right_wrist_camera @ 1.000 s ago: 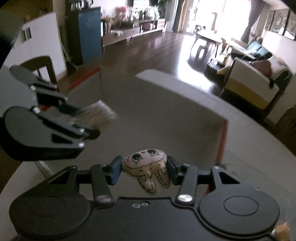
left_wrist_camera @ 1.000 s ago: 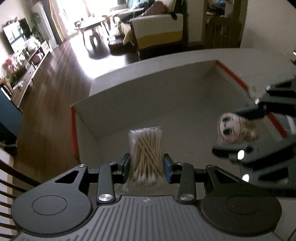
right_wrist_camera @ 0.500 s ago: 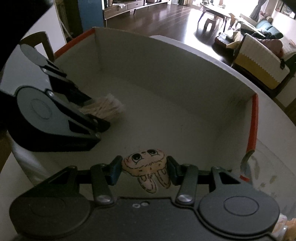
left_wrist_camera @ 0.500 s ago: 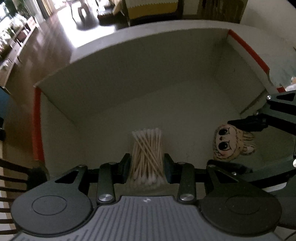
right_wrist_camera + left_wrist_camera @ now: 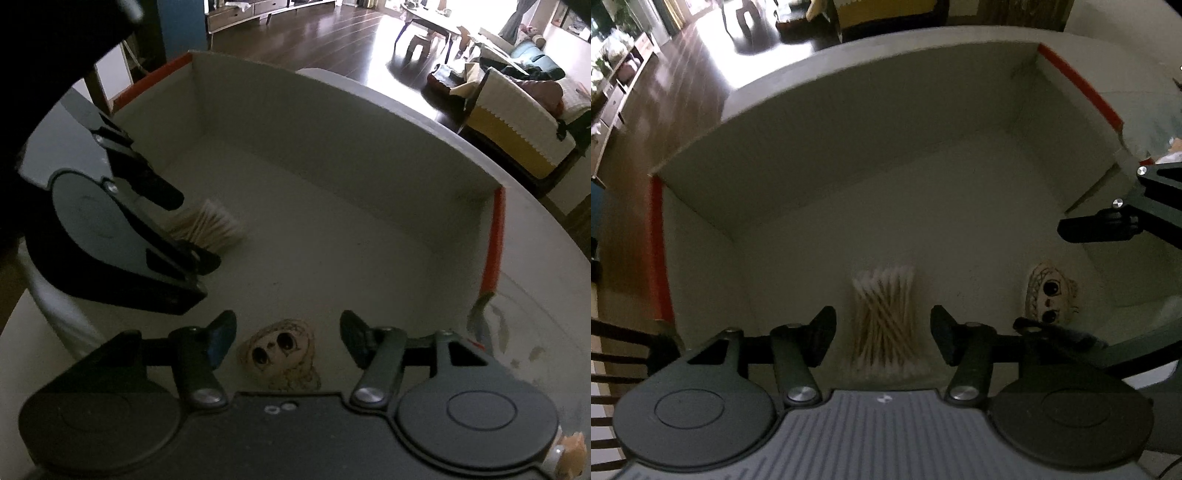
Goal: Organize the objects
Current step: 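Open both grippers to drop the swab bag and plush keychain into the box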
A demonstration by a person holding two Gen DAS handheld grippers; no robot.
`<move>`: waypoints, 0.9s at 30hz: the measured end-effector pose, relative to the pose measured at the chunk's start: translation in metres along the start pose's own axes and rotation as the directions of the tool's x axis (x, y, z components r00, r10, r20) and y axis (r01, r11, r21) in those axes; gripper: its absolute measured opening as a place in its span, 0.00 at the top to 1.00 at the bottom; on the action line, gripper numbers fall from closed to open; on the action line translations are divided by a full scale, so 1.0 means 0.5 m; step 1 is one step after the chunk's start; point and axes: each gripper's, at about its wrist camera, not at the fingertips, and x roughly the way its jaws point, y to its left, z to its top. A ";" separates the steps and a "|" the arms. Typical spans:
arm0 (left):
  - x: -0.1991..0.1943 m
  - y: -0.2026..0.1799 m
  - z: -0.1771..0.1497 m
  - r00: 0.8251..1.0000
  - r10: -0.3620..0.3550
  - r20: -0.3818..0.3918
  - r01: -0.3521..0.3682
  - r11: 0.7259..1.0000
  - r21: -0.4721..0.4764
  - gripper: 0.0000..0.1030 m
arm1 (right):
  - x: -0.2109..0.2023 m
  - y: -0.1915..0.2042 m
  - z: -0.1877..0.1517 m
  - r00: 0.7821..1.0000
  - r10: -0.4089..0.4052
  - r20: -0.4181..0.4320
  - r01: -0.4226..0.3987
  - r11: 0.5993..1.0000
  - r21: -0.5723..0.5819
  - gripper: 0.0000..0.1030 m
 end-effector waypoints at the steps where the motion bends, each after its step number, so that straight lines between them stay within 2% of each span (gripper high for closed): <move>1: -0.008 0.000 -0.004 1.000 0.006 0.014 -0.006 1.000 -0.005 0.47 | -0.009 0.000 -0.003 1.000 0.003 0.008 -0.003 1.000 0.004 0.40; 6: -0.058 0.007 -0.030 0.997 0.011 0.078 -0.008 0.999 -0.038 0.47 | -0.051 -0.019 0.000 0.998 0.020 0.054 -0.021 1.000 0.018 0.40; 11: -0.103 0.001 -0.073 0.989 0.002 0.145 0.008 0.997 -0.070 0.47 | -0.112 -0.025 -0.023 0.994 0.028 0.104 -0.031 0.999 0.029 0.40; 14: -0.123 0.008 -0.071 0.983 0.013 0.181 0.003 0.996 -0.085 0.47 | -0.151 -0.031 -0.039 0.989 0.029 0.143 -0.035 0.999 0.039 0.40; 18: -0.172 -0.009 -0.097 0.971 0.009 0.241 0.014 0.995 -0.097 0.47 | -0.201 -0.041 -0.058 0.979 0.038 0.200 -0.050 0.997 0.058 0.39; 21: -0.195 -0.022 -0.092 0.960 0.005 0.280 0.023 0.995 -0.096 0.47 | -0.239 -0.049 -0.081 0.969 0.044 0.241 -0.063 0.995 0.072 0.39; 27: -0.247 -0.065 -0.110 0.931 0.008 0.366 0.030 0.995 -0.096 0.47 | -0.308 -0.075 -0.144 0.944 0.022 0.329 -0.061 0.992 0.111 0.33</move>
